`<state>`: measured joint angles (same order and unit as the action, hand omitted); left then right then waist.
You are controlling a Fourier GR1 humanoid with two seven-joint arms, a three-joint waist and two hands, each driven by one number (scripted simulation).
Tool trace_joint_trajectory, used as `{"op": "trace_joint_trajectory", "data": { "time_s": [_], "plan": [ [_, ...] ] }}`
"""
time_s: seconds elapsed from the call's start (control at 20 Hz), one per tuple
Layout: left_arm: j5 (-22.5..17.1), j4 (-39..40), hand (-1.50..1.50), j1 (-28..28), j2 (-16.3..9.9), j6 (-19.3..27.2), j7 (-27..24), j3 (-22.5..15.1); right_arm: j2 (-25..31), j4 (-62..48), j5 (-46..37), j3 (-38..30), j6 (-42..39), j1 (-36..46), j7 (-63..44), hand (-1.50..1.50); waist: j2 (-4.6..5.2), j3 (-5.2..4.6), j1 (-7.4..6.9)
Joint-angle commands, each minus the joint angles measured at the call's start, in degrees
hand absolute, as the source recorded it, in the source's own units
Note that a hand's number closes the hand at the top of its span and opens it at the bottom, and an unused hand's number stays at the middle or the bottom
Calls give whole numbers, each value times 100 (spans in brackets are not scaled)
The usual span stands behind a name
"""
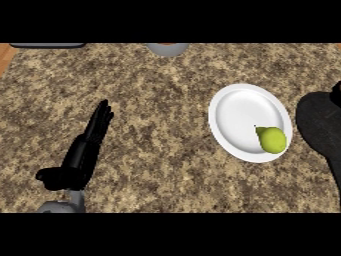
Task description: Pick the croissant from the plate and place it in the pan
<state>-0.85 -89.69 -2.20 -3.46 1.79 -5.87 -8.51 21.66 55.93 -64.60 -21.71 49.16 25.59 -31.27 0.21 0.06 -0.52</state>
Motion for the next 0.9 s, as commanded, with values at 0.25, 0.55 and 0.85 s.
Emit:
{"op": "trace_joint_trajectory", "data": {
  "time_s": [0.25, 0.55, 0.85],
  "plan": [
    [133, -16, 0, -110, 186, 155, 5, -78, 709, -1880, 1541, -474, -1519, 434, 753, -150, 49, 14, -85],
    [-5, -172, 0, -184, 22, -16, 248, 31, 819, -2781, 2640, -1058, -2242, 973, 2111, -150, 71, 29, -176],
    [21, -158, 0, -66, 65, -12, 110, 5, 868, -2881, 3213, -1619, -1496, 1107, 3604, -150, 57, 27, -142]
  ]
}}
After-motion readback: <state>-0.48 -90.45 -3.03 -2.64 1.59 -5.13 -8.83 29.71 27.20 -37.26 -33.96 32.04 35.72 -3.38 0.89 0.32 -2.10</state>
